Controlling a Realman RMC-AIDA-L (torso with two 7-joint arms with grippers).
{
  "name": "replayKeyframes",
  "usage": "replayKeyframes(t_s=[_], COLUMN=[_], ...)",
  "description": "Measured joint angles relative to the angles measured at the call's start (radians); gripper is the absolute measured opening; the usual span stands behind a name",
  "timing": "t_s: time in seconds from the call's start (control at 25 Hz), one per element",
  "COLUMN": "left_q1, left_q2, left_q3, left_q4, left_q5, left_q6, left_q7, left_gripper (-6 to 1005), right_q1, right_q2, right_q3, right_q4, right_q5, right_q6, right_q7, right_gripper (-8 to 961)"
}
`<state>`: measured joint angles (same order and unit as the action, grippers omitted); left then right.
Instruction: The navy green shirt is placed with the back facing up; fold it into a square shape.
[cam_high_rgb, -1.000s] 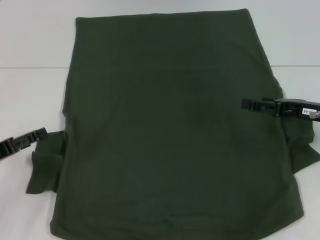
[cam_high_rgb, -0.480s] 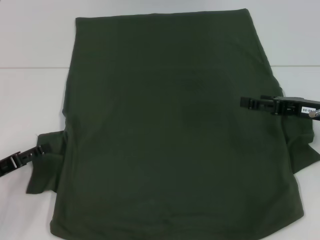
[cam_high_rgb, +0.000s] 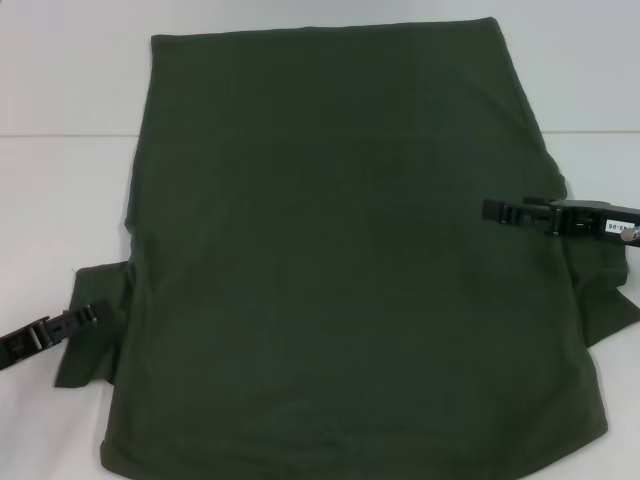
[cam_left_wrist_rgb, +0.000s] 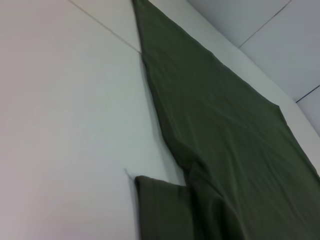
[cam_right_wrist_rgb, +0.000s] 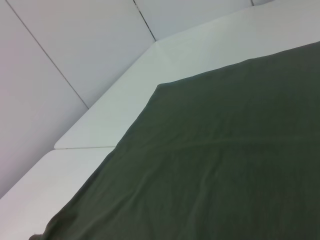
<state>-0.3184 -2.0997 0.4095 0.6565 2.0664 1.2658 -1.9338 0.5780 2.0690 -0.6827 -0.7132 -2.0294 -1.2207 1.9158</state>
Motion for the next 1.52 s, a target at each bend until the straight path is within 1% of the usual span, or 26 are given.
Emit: replayKeyframes(t_s=[0.24, 0.44, 0.68, 0.88, 0.96, 1.12, 1.2, 1.28, 1.4, 1.52], left_q1=[-0.011, -0.009, -0.007, -0.008, -0.009, -0.011, -0.017, -0.028, -0.042, -0.044], left_q2=[-0.007, -0.007, -0.008, -0.002, 0.0, 0.001, 0.001, 0.001, 0.001, -0.004], left_q3=[0.0, 0.001, 0.002, 0.011, 0.018, 0.062, 0.086, 0.101, 0.104, 0.104], left_q4=[0.012, 0.018, 0.024, 0.025, 0.031, 0.084, 0.137, 0.195, 0.262, 0.313], left_q5=[0.006, 0.007, 0.008, 0.008, 0.008, 0.035, 0.092, 0.17, 0.25, 0.286], left_q6=[-0.008, -0.005, 0.001, 0.005, 0.006, 0.005, 0.0, -0.005, -0.005, -0.005], left_q7=[-0.024, -0.027, -0.026, -0.022, -0.028, -0.093, -0.159, -0.233, -0.307, -0.357], left_gripper=[843, 818, 555, 337, 85, 29, 1, 1, 1, 0], right_q1=[0.0, 0.0, 0.0, 0.0, 0.0, 0.0, 0.0, 0.0, 0.0, 0.0], right_q2=[0.0, -0.001, -0.001, -0.001, -0.001, -0.002, -0.002, -0.003, -0.003, -0.003], right_q3=[0.0, 0.0, 0.01, 0.018, 0.02, 0.02, 0.021, 0.021, 0.022, 0.022], right_q4=[0.0, 0.0, 0.0, 0.001, 0.001, 0.002, 0.002, 0.002, 0.002, 0.002], right_q5=[0.007, 0.011, 0.012, 0.012, 0.012, 0.012, 0.012, 0.012, 0.012, 0.012], right_q6=[-0.001, 0.0, 0.0, 0.0, 0.0, 0.0, 0.0, 0.0, 0.0, 0.002], right_q7=[0.0, 0.0, 0.0, 0.0, 0.0, 0.002, 0.003, 0.002, 0.001, 0.001], right_gripper=[915, 914, 914, 915, 915, 915, 915, 915, 915, 915])
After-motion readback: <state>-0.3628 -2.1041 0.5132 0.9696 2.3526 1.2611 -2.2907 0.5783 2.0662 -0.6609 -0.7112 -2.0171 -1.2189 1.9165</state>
